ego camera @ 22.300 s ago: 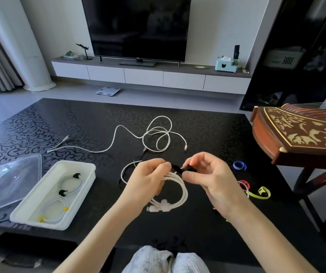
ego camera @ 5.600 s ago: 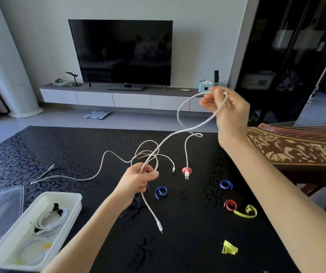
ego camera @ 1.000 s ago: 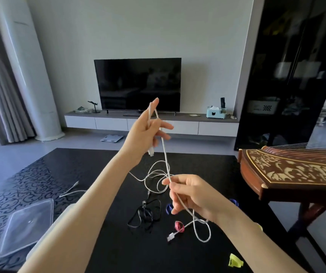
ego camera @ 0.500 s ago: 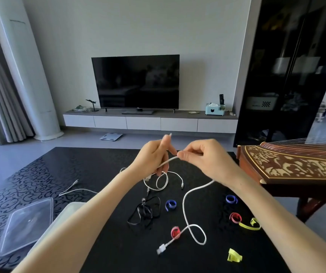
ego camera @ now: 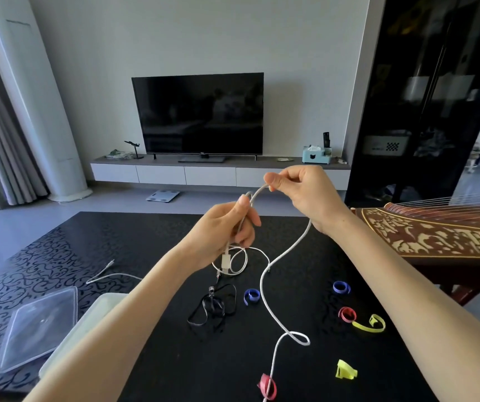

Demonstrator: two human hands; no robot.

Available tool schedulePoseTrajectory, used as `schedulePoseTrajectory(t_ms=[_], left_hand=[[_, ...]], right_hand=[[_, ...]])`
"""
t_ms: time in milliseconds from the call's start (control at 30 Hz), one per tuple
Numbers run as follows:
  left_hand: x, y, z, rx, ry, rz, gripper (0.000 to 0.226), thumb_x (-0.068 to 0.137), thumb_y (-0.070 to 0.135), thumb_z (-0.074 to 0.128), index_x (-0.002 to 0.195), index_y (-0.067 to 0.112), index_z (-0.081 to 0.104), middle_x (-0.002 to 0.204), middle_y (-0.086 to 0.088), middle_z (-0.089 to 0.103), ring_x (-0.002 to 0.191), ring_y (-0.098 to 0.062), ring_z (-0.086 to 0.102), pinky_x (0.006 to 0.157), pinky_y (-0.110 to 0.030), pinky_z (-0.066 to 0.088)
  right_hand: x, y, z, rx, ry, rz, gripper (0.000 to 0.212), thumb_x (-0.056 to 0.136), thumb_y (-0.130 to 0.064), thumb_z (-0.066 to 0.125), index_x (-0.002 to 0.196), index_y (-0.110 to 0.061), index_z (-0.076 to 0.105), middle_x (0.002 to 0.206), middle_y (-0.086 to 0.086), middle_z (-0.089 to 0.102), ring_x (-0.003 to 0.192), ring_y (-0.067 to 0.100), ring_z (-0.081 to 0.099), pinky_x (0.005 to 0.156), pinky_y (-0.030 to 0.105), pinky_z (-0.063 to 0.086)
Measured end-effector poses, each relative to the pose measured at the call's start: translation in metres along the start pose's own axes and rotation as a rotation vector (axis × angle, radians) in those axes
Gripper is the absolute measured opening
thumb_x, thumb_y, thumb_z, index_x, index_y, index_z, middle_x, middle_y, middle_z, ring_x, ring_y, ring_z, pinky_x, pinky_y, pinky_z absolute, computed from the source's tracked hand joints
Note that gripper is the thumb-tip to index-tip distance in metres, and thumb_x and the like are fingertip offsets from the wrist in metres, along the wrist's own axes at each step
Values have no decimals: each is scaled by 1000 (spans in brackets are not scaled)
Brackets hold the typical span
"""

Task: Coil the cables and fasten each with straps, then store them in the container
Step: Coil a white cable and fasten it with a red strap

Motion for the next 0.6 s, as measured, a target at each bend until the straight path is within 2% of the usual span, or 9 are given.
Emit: schedulePoseTrajectory(t_ms=[67, 167, 233, 267, 333, 400, 500, 600], left_hand=[[5, 0, -3, 120, 97, 31, 43, 94, 40, 39, 78, 7, 60, 57, -2, 54, 60, -14, 55, 68, -23, 45], [10, 2, -5, 399, 229, 102, 36, 100, 27, 40, 77, 12, 63, 75, 2, 65, 69, 1, 58, 72, -12, 43], [13, 7, -6, 449, 270, 167, 37, 101, 26, 39, 74, 14, 61, 75, 3, 66, 76, -5, 63, 77, -14, 46], [14, 10, -7, 450, 263, 192, 39, 101, 26, 37, 71, 13, 59, 71, 1, 64, 74, -11, 63, 77, -17, 48], [17, 16, -4, 431, 232, 204, 40, 101, 26, 36, 68, 12, 53, 58, -1, 54, 58, -12, 57, 64, -17, 47], [21, 19, -2, 372, 245, 164, 39, 101, 27, 37, 67, 12, 48, 48, 7, 42, 46, -10, 44, 51, -16, 39], [27, 10, 0, 269, 310, 84, 40, 102, 26, 38, 65, 11, 42, 41, 13, 35, 43, -8, 31, 44, -16, 30], [28, -8, 0, 144, 300, -26, 41, 102, 29, 35, 66, 12, 39, 43, 12, 29, 42, -10, 26, 45, -21, 24]], right_hand=[[4, -3, -3, -6, 10, -40, 24, 84, -34, 66, 64, -20, 65, 55, -11, 55, 51, -2, 45, 55, 6, 35], [9, -10, -7, -58, -1, -130, 21, 84, -31, 68, 69, -17, 67, 48, -16, 51, 48, 0, 41, 52, 9, 34], [15, -16, -11, -72, 26, -190, 16, 83, -30, 69, 71, -19, 68, 49, -19, 54, 49, 0, 45, 53, 11, 36], [18, -19, -13, -76, 47, -213, 14, 83, -31, 69, 73, -21, 69, 53, -17, 57, 52, 1, 48, 55, 15, 40], [24, -21, -16, -81, 69, -227, 13, 83, -32, 70, 77, -20, 71, 65, -6, 66, 61, 13, 58, 62, 26, 48], [27, -13, -15, -96, 66, -196, 13, 85, -31, 69, 83, -18, 72, 74, -1, 68, 70, 17, 61, 70, 30, 51], [18, 17, -10, -223, 51, -106, 15, 86, -30, 67, 99, -22, 69, 88, -8, 67, 86, 11, 62, 81, 27, 50], [-1, 50, -3, -227, -68, 9, 30, 86, -23, 67, 116, -22, 62, 100, -6, 64, 93, 11, 60, 84, 21, 46]])
Point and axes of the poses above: each hand's wrist, its own x-axis towards the middle knuckle, its own z-axis out of the palm, y = z × x, the point moved 1 cm from there along x, towards the middle knuckle
